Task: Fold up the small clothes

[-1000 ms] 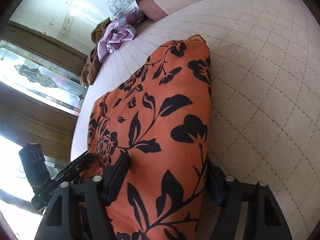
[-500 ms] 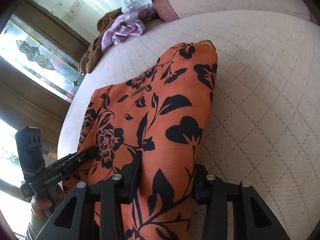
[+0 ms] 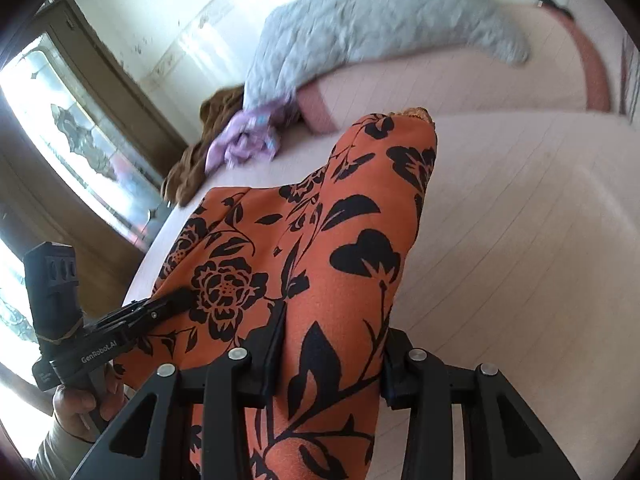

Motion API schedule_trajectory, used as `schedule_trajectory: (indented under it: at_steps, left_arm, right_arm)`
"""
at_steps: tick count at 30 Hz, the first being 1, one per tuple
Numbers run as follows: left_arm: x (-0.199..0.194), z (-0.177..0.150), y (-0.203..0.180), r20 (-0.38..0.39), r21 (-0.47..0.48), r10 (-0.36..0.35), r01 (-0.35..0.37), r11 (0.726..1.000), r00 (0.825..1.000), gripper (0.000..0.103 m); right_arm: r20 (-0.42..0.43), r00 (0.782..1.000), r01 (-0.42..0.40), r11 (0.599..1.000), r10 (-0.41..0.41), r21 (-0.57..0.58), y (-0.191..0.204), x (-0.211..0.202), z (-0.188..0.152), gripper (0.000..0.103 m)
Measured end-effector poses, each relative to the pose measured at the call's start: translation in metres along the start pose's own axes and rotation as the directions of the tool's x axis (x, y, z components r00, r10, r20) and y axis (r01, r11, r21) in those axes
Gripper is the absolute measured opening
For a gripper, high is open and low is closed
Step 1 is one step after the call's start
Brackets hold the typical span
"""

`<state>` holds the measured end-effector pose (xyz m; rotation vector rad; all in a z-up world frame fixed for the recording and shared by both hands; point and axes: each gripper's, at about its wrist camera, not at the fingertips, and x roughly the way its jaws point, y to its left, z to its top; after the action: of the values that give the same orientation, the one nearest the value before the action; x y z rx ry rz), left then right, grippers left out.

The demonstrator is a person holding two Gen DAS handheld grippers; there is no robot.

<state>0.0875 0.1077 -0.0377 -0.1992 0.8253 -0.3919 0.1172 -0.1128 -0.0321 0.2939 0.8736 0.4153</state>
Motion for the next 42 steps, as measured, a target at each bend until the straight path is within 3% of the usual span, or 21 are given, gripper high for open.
schedule_trajectory:
  at_steps: [4,12,16,18,20,22,23,27,31,34,36,39,42]
  left_arm:
    - [0.002,0.011,-0.002,0.013,0.017,-0.019,0.018,1.000,1.000,0.027]
    - [0.006,0.005,-0.004,-0.006,0.041,-0.023,0.023,0.999,1.000,0.027]
    - [0.042,-0.011,0.003,-0.062,0.035,-0.021,0.023,0.999,0.998,0.030]
    - [0.066,-0.023,0.009,-0.138,0.038,0.023,-0.018,0.999,0.990,0.038]
    - [0.078,-0.036,0.018,-0.194,0.041,0.068,-0.061,0.997,0.979,0.039]
    - [0.063,-0.044,0.030,-0.167,0.025,0.041,-0.037,0.999,0.985,0.046]
    - [0.056,-0.045,0.033,-0.154,0.028,0.051,-0.047,0.998,0.987,0.048]
    - [0.022,-0.049,0.034,-0.102,0.072,0.066,-0.059,0.996,0.993,0.054]
    - [0.015,-0.058,0.031,-0.100,0.117,0.110,-0.098,0.988,0.989,0.056]
    - [0.014,-0.063,0.031,-0.137,0.139,0.161,-0.141,0.980,0.977,0.056]
    - [0.001,-0.062,0.031,-0.122,0.130,0.161,-0.145,0.981,0.979,0.057]
    - [-0.018,-0.061,0.035,-0.086,0.124,0.192,-0.181,0.976,0.978,0.067]
    - [-0.029,-0.060,0.036,-0.079,0.111,0.200,-0.191,0.975,0.977,0.067]
  right_arm:
    - [0.058,0.998,0.031,1.000,-0.031,-0.002,-0.020,-0.019,0.025,0.041]
    - [0.083,0.994,0.066,0.998,-0.066,-0.004,-0.048,-0.020,0.048,0.041]
    - [0.058,0.995,0.077,0.996,-0.079,0.041,-0.072,0.001,0.038,0.041]
    - [0.033,0.996,0.085,0.993,-0.088,0.081,-0.090,0.016,0.030,0.042]
    - [-0.026,0.993,0.115,0.984,-0.113,0.135,-0.114,0.037,0.018,0.044]
    - [-0.087,0.973,0.226,0.959,-0.214,0.168,-0.131,0.047,0.003,0.046]
    - [-0.077,0.974,0.222,0.958,-0.212,0.179,-0.135,0.044,-0.001,0.047]
    - [0.038,0.973,0.220,0.962,-0.229,0.163,-0.120,0.011,0.001,0.050]
    - [0.123,0.981,0.136,0.985,-0.149,0.103,-0.084,-0.008,0.006,0.067]
    - [0.035,0.997,0.066,0.994,-0.070,0.091,-0.078,0.014,-0.004,0.072]
    - [-0.090,0.990,0.119,0.981,-0.106,0.155,-0.098,0.040,-0.015,0.072]
    - [-0.046,0.992,0.121,0.982,-0.116,0.147,-0.090,0.027,-0.009,0.072]
    - [0.004,0.994,0.113,0.990,-0.113,0.086,-0.072,0.016,0.008,0.075]
